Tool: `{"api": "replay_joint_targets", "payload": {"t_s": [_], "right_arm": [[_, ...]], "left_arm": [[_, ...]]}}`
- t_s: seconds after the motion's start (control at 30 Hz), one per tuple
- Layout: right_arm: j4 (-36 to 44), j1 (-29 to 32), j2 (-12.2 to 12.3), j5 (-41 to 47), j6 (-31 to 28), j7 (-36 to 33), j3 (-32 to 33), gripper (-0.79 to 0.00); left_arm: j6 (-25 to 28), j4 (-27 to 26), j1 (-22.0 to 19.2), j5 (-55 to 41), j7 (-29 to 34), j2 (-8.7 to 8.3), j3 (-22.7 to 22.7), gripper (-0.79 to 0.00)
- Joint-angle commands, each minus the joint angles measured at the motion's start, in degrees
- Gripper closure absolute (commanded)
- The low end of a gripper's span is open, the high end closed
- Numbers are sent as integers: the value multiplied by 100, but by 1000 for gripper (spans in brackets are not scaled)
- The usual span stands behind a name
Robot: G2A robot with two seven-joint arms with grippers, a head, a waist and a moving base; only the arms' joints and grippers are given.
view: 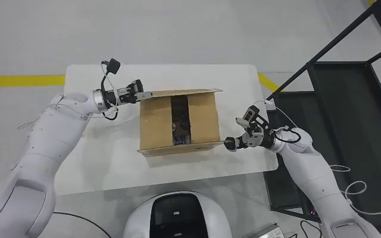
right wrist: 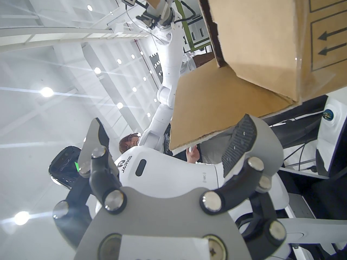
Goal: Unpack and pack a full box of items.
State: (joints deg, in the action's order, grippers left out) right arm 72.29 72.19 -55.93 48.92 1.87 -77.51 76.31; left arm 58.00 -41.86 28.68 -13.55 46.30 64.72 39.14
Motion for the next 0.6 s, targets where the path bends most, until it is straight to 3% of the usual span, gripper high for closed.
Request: {"api": "replay_joint_targets", "payload": {"t_s": [0.0, 0.33, 0.57], "right_arm": [[23, 28, -3, 16, 27, 181, 29, -785], [167, -22, -100, 329, 83, 1040, -71, -785], [78, -358, -211, -118, -657, 1726, -311, -785]], "left_arm": [[0, -168, 21, -6, 0, -129, -197, -785], [0, -573, -170, -190, -1, -556, -1067, -785], [0, -723, -347, -484, -1, -761, -1470, -785]]}}
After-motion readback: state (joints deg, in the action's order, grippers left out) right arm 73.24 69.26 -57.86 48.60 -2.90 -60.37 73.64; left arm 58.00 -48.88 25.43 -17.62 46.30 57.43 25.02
